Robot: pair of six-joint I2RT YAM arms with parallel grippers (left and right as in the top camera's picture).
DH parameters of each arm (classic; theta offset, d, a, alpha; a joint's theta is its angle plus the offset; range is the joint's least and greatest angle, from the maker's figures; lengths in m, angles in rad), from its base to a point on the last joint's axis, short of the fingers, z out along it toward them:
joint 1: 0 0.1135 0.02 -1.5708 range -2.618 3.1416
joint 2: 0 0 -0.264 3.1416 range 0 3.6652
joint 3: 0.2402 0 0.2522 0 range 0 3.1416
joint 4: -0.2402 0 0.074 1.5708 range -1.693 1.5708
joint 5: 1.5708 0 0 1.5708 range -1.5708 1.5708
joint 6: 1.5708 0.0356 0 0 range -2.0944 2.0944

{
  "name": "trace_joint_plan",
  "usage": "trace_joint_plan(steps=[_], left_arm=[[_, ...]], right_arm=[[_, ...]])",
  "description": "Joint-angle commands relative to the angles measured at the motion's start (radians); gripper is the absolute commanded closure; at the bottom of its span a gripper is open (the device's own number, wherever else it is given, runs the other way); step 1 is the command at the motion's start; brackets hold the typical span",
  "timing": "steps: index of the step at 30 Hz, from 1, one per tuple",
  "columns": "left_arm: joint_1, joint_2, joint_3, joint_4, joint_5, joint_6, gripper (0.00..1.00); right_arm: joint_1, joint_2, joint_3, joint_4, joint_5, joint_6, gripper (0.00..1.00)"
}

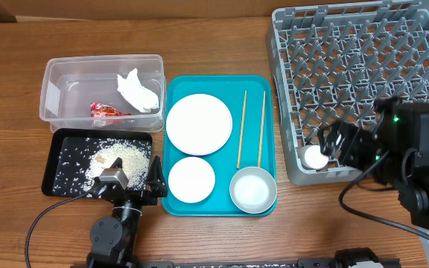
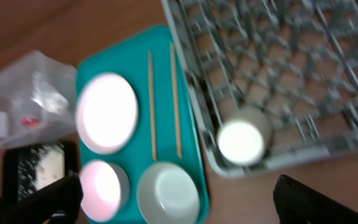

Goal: Sort waste into correct bins and load items into the dishwasher
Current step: 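Move the right gripper to the small white bowl on the tray, then grasp the small white bowl rim with the right gripper and lift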

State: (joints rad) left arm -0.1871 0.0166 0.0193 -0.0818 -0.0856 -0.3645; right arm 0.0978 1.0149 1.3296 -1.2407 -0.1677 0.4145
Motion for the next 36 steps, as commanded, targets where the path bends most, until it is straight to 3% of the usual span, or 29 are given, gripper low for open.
trace_joint_plan(steps=[1, 2, 8, 12, 13, 17, 20, 26, 30, 34, 36], left_arm=[[0.010, -0.012, -0.010, 0.004, 0.008, -0.006, 0.00], [0.010, -0.012, -0.010, 0.004, 0.008, -0.006, 0.00], [0.010, -0.012, -0.010, 0.004, 0.008, -0.006, 0.00], [0.010, -0.012, -0.010, 0.004, 0.008, -0.006, 0.00], [0.010, -0.012, -0.010, 0.004, 0.008, -0.006, 0.00], [0.010, -0.012, -0.010, 0.004, 0.008, -0.006, 0.00], [0.010, -0.012, -0.010, 0.004, 0.008, -0.006, 0.00], [0.010, -0.012, -0.010, 0.004, 0.008, -0.006, 0.00], [0.010, -0.012, -0.010, 0.004, 0.008, -0.006, 0.00], [0.010, -0.012, -0.010, 0.004, 0.008, -0.006, 0.00], [0.010, -0.012, -0.010, 0.004, 0.008, -0.006, 0.00]], right_arm=[[-0.002, 0.004, 0.019, 0.039, -0.105, 0.032, 0.14], [0.005, 0.013, 0.019, 0.025, -0.148, 0.032, 0.19], [0.154, 0.093, -0.088, -0.061, -0.164, 0.032, 0.24], [0.309, 0.135, -0.260, 0.032, -0.070, 0.032, 0.22], [0.337, 0.145, -0.299, 0.055, -0.035, 0.036, 0.11], [0.390, 0.184, -0.439, 0.146, 0.076, 0.171, 0.17], [0.392, 0.211, -0.510, 0.239, 0.084, 0.192, 0.20], [0.392, 0.278, -0.602, 0.385, 0.018, 0.214, 0.48], [0.416, 0.322, -0.618, 0.403, 0.011, 0.214, 0.61], [0.434, 0.327, -0.618, 0.418, 0.010, 0.214, 0.65], [0.437, 0.327, -0.618, 0.418, 0.011, 0.214, 0.75]])
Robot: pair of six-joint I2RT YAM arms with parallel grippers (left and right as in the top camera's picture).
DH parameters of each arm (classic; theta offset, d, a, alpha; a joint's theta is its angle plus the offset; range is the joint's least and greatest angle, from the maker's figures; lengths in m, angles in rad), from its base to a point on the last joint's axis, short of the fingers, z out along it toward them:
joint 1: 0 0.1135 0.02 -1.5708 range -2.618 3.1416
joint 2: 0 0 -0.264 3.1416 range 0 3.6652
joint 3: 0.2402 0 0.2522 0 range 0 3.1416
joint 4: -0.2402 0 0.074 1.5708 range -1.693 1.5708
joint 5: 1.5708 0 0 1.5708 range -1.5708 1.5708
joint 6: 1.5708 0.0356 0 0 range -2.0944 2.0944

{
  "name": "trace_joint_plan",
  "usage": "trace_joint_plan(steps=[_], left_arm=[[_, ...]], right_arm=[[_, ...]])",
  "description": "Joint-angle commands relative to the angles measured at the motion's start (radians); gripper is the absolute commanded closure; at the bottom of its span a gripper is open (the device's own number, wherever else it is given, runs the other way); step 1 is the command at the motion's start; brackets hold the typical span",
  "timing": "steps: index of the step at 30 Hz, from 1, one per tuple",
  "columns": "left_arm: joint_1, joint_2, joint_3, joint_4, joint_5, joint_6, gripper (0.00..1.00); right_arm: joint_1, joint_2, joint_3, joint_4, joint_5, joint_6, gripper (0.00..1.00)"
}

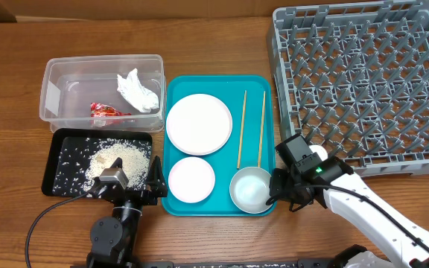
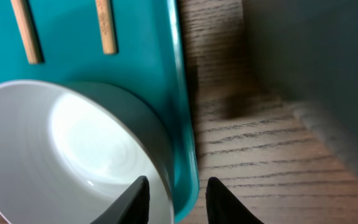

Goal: Sort waste into correct bins and load items into the dishwasher
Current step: 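Grasp the small white bowl rim with the right gripper and lift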

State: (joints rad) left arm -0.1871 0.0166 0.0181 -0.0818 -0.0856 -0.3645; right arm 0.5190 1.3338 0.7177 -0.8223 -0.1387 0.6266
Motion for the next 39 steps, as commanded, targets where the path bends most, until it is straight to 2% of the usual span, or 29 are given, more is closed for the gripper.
trace_joint_plan(steps=[1, 4, 6, 12, 14, 17, 23, 26, 33, 35, 36, 37, 39], left_arm=[[0.010, -0.012, -0.009, 0.004, 0.008, -0.006, 0.00], [0.010, -0.012, -0.009, 0.004, 0.008, -0.006, 0.00], [0.010, -0.012, -0.009, 0.004, 0.008, -0.006, 0.00], [0.010, -0.012, -0.009, 0.004, 0.008, -0.006, 0.00], [0.010, -0.012, -0.009, 0.004, 0.008, -0.006, 0.00], [0.010, -0.012, -0.009, 0.004, 0.008, -0.006, 0.00], [0.010, -0.012, -0.009, 0.004, 0.008, -0.006, 0.00], [0.010, -0.012, -0.009, 0.004, 0.008, -0.006, 0.00], [0.010, -0.012, -0.009, 0.004, 0.008, -0.006, 0.00], [0.010, -0.012, -0.009, 0.004, 0.008, -0.006, 0.00], [0.010, -0.012, -0.009, 0.004, 0.008, -0.006, 0.00], [0.010, -0.012, -0.009, 0.004, 0.008, -0.006, 0.00], [0.010, -0.012, -0.009, 0.004, 0.008, -0.006, 0.00]], right_arm=[[0.016, 0.008, -0.006, -0.001, -0.018, 0.002, 0.77], [0.018, 0.008, -0.006, 0.000, -0.020, 0.002, 0.79], [0.033, 0.008, -0.006, -0.013, -0.019, -0.032, 0.71], [0.146, 0.008, -0.006, -0.010, 0.035, -0.057, 0.65], [0.187, 0.008, -0.006, 0.006, 0.077, -0.045, 0.60], [0.208, 0.008, -0.006, 0.013, 0.188, 0.012, 0.61], [0.206, 0.008, -0.006, 0.035, 0.213, 0.015, 0.62], [0.206, 0.008, -0.006, 0.048, 0.216, 0.014, 0.69], [0.206, 0.049, -0.006, 0.074, 0.216, 0.014, 0.69], [0.206, 0.071, -0.006, 0.074, 0.216, 0.014, 0.75], [0.206, 0.081, -0.006, 0.073, 0.216, 0.014, 0.82], [0.206, 0.084, -0.003, 0.066, 0.216, 0.014, 0.94], [0.206, 0.076, 0.024, 0.027, 0.213, 0.015, 0.96]])
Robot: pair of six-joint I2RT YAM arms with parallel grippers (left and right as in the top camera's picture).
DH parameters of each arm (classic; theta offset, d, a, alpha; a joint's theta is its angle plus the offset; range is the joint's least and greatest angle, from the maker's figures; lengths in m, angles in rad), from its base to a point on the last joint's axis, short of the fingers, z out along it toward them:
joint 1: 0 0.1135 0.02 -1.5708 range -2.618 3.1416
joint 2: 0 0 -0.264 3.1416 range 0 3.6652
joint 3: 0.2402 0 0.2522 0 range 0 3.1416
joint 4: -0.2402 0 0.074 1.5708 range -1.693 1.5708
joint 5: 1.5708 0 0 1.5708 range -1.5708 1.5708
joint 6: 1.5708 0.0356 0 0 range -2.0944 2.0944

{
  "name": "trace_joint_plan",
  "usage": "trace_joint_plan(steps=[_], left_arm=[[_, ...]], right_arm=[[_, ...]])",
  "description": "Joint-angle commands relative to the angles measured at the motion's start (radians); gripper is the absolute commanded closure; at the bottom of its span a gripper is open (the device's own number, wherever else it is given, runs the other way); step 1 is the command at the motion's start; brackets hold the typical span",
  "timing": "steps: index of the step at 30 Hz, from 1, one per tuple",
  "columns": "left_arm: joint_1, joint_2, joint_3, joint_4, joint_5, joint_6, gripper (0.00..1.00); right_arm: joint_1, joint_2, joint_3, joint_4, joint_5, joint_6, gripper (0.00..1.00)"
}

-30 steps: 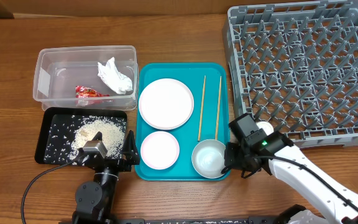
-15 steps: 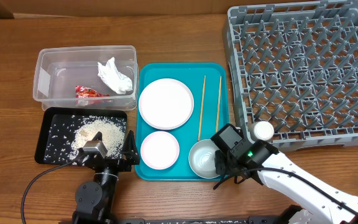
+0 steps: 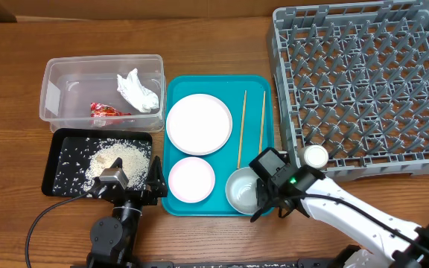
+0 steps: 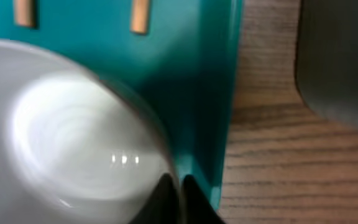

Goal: Sort waste into correct bins and load items into the dishwasher
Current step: 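Grasp the small white bowl rim with the right gripper and lift, then place the small white bowl into the dish rack, right gripper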

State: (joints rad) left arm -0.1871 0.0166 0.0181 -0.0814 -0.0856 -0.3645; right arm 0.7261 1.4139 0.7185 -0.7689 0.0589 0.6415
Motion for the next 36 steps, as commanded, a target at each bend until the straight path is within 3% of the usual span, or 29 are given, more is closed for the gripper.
trace_joint_plan(steps=[1, 7, 12, 16, 19, 24, 28, 32, 36], left_arm=[[0.010, -0.012, -0.009, 0.004, 0.008, -0.006, 0.00], [0.010, -0.012, -0.009, 0.004, 0.008, -0.006, 0.00], [0.010, -0.012, -0.009, 0.004, 0.008, -0.006, 0.00], [0.010, -0.012, -0.009, 0.004, 0.008, -0.006, 0.00], [0.010, -0.012, -0.009, 0.004, 0.008, -0.006, 0.00], [0.010, -0.012, -0.009, 0.004, 0.008, -0.006, 0.00], [0.010, -0.012, -0.009, 0.004, 0.008, -0.006, 0.00], [0.010, -0.012, -0.009, 0.004, 0.008, -0.006, 0.00], [0.010, -0.012, -0.009, 0.004, 0.008, -0.006, 0.00]], right_arm=[[-0.001, -0.013, 0.045, -0.048, 0.019, 0.000, 0.96], [-0.001, -0.120, 0.256, -0.216, 0.188, -0.001, 0.96], [-0.002, -0.185, 0.442, -0.348, 0.657, -0.001, 0.96], [-0.003, -0.212, 0.472, -0.306, 1.094, -0.001, 0.96], [-0.026, -0.199, 0.472, -0.260, 1.280, -0.001, 0.96], [-0.148, -0.139, 0.472, -0.238, 1.355, -0.003, 0.96], [-0.334, -0.057, 0.472, -0.191, 1.314, -0.009, 0.96], [-0.504, 0.042, 0.472, -0.069, 1.165, -0.106, 0.96], [-0.602, 0.151, 0.472, 0.038, 1.158, -0.212, 0.96]])
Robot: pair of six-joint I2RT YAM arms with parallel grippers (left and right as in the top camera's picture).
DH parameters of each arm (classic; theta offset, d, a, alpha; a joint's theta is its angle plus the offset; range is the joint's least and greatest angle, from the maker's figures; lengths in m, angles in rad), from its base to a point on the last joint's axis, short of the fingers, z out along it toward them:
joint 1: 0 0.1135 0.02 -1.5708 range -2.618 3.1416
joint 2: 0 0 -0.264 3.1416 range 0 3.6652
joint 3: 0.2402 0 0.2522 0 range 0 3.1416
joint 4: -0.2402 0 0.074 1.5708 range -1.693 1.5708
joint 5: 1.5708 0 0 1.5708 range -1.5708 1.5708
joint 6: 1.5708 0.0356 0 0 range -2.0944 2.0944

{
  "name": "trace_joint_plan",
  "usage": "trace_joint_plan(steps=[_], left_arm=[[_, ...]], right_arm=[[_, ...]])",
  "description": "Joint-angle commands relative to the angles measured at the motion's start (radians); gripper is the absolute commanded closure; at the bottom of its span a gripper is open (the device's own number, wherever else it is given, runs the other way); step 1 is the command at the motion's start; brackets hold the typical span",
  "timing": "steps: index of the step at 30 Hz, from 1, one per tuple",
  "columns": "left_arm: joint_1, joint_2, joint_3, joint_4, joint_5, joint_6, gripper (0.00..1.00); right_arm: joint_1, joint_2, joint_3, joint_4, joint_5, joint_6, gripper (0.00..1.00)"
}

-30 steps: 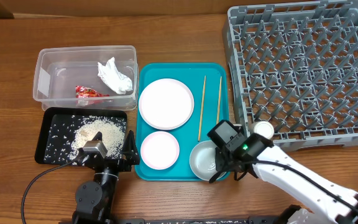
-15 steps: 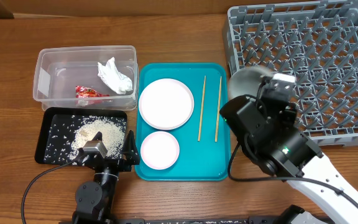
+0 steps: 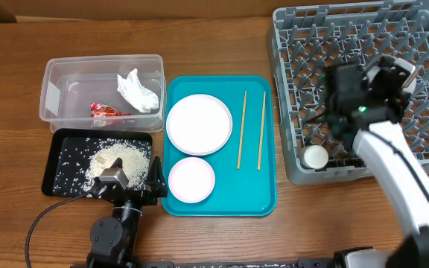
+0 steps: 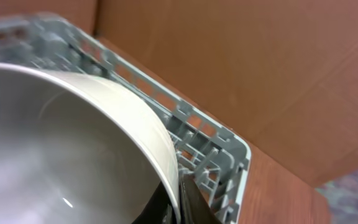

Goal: Sort waste into correct bins and load items into the dishwasher
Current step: 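Place the small white bowl into the dish rack, right gripper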

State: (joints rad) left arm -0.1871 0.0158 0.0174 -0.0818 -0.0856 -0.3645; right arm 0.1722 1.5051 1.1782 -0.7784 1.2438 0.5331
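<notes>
My right gripper is shut on the rim of a white bowl, one finger inside the rim and one outside. The bowl is tilted above the grey dishwasher rack. Overhead, the right gripper hangs over the rack's left part, and the arm hides the bowl. A white cup sits in the rack's front left corner. The teal tray holds a large white plate, a small white dish and two chopsticks. My left gripper rests by the tray's front left corner.
A clear bin at the back left holds a crumpled tissue and a red wrapper. In front of it is a black tray with spilled rice. A cardboard wall stands behind the rack.
My right gripper was shut on the bowl's rim on the teal tray. The bowl is now off the tray, held tilted over the left part of the rack. The left arm has not moved.
My right gripper was open near the cup in the rack's front left corner. Then it stood open astride the bowl's rim on the tray, then shut on that rim. Now it holds the bowl above the rack, and the tray's front right spot is bare.
</notes>
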Motion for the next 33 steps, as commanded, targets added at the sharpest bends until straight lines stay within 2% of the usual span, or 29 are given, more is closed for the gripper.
trace_joint_plan(steps=[1, 8, 19, 21, 23, 26, 29, 31, 33], left_arm=[[0.010, -0.011, -0.008, 0.004, 0.008, -0.006, 0.00], [0.010, -0.011, -0.008, 0.004, 0.008, -0.006, 0.00], [0.010, -0.011, -0.008, 0.004, 0.008, -0.006, 0.00], [0.010, -0.011, -0.008, 0.004, 0.008, -0.006, 0.00], [0.010, -0.011, -0.008, 0.004, 0.008, -0.006, 0.00], [0.010, -0.011, -0.008, 0.004, 0.008, -0.006, 0.00], [0.010, -0.011, -0.008, 0.004, 0.008, -0.006, 0.00], [0.010, -0.011, -0.008, 0.004, 0.008, -0.006, 0.00], [0.010, -0.011, -0.008, 0.004, 0.008, -0.006, 0.00]], right_arm=[[-0.058, 0.082, 0.013, 0.069, -0.027, -0.124, 0.96], [-0.063, 0.217, 0.013, 0.181, -0.027, -0.276, 0.96], [0.050, 0.284, 0.012, 0.128, -0.027, -0.276, 0.96], [0.068, 0.284, 0.013, 0.112, -0.032, -0.275, 0.88], [0.084, 0.284, 0.013, 0.088, -0.035, -0.272, 0.70], [0.113, 0.272, 0.018, 0.068, -0.071, -0.272, 0.53], [0.156, 0.228, 0.059, 0.016, -0.214, -0.271, 0.46], [0.185, 0.188, 0.112, -0.055, -0.365, -0.271, 0.45], [0.221, 0.143, 0.190, -0.148, -0.608, -0.271, 0.44]])
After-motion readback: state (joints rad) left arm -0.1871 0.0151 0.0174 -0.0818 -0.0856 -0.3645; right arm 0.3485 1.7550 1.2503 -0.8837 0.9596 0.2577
